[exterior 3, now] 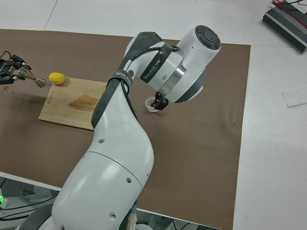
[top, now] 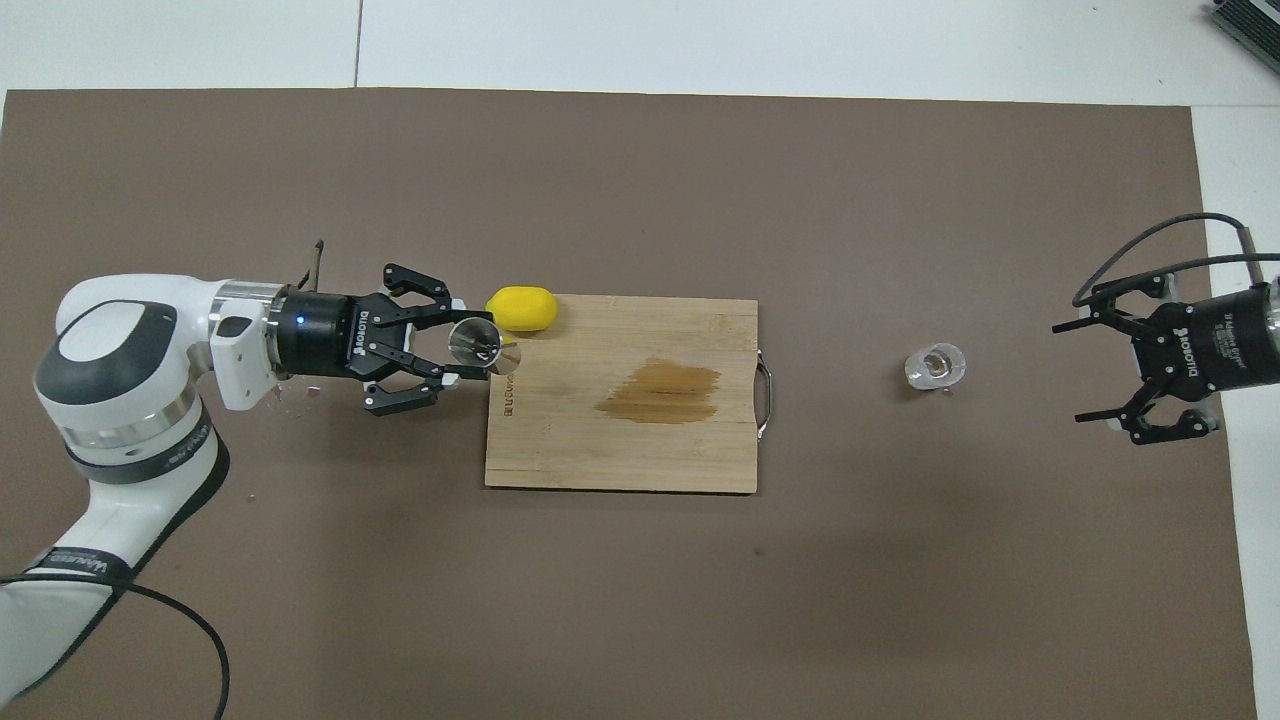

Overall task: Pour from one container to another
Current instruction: 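Carry the glass cup with the left gripper onto the cutting board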

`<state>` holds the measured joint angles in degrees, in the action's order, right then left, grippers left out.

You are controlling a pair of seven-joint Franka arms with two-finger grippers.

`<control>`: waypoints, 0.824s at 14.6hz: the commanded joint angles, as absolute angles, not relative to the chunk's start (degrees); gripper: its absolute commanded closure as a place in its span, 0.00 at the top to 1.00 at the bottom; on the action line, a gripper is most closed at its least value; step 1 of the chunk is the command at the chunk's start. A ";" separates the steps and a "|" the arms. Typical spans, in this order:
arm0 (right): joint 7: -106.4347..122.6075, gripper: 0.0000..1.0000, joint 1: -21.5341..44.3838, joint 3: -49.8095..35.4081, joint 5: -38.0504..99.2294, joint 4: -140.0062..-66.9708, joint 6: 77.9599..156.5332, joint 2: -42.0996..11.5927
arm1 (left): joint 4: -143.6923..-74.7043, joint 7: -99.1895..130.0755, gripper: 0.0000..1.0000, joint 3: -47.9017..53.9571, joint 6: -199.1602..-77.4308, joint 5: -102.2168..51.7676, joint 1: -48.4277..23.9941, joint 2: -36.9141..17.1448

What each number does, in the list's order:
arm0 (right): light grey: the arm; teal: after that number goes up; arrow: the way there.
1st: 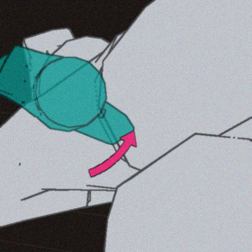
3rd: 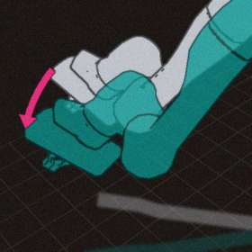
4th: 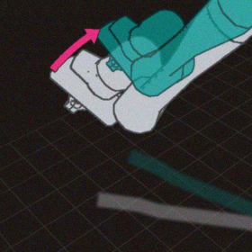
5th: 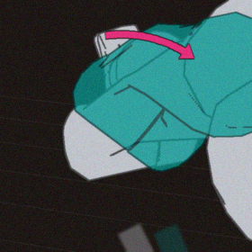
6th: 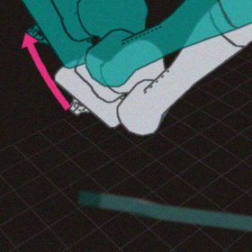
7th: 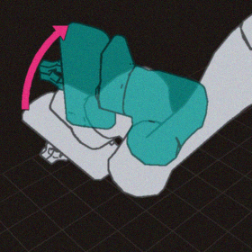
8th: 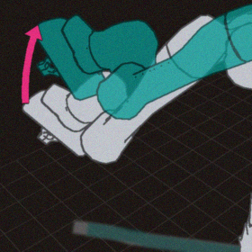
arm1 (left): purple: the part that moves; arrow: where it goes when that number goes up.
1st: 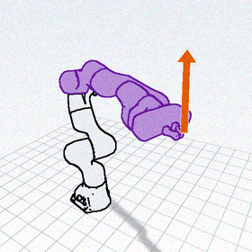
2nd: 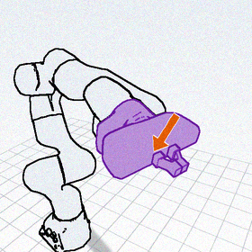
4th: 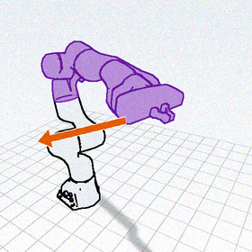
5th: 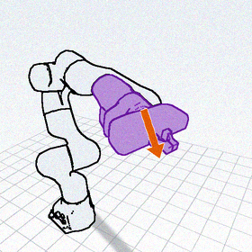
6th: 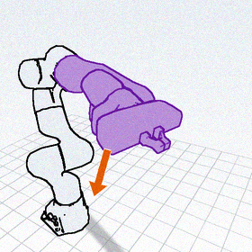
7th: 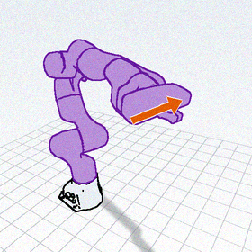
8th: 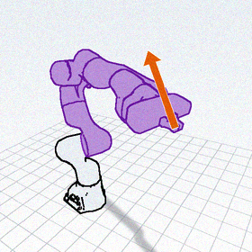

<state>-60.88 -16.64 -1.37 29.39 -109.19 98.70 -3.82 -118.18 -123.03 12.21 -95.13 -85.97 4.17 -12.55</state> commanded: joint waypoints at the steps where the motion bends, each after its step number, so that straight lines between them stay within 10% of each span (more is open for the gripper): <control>1: -61.70 0.90 -17.31 -2.02 31.90 -109.51 101.68 -7.81 | -121.64 -122.52 0.31 11.16 -101.32 -89.64 -0.86 -8.62; 12: -57.06 0.90 -16.35 -2.11 41.83 -120.05 118.29 -11.25 | -125.86 -129.43 0.33 11.08 -121.28 -106.95 -17.92 -7.65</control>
<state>-60.20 -16.29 -1.82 39.74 -117.06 115.49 -12.02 -123.26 -125.15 12.10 -118.89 -103.30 -15.59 -9.83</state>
